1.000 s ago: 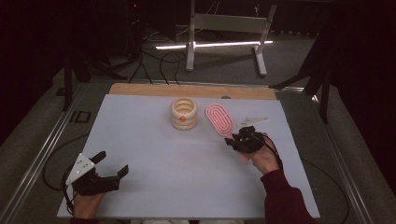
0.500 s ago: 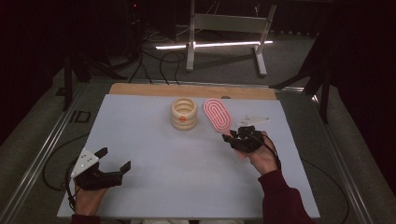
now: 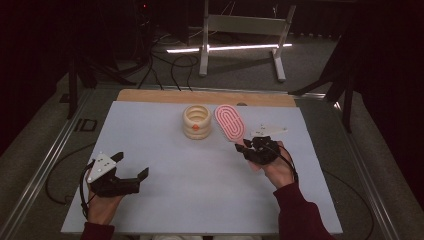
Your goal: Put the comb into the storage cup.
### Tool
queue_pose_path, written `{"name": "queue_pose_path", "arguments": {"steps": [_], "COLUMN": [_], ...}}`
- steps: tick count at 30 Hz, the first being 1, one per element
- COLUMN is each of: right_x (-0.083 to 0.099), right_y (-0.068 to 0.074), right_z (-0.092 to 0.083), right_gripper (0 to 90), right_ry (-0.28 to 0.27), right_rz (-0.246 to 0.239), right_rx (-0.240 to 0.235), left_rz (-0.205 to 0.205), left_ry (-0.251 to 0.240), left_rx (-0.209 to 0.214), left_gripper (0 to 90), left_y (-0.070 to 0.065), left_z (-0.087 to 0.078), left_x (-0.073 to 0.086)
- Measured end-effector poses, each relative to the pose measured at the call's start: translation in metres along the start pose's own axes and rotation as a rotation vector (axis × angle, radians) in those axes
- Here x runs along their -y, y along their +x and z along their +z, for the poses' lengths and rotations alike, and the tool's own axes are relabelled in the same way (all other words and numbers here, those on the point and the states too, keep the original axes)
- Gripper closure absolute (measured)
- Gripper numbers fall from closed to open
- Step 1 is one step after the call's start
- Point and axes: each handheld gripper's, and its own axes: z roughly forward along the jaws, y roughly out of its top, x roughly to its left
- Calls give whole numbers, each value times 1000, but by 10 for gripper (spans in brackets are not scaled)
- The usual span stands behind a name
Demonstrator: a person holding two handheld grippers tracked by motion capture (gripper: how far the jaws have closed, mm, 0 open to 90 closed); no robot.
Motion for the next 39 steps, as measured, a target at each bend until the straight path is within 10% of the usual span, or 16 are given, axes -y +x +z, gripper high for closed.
{"name": "queue_pose_path", "arguments": {"steps": [39], "right_x": [-9], "right_y": [25], "right_z": [13], "right_gripper": [697], "right_ry": [-50], "right_rz": [-43], "right_rx": [-37], "left_rz": [30], "left_ry": [8], "left_rx": [53], "left_gripper": [4], "left_y": [-13], "left_z": [28], "left_x": [-35]}}
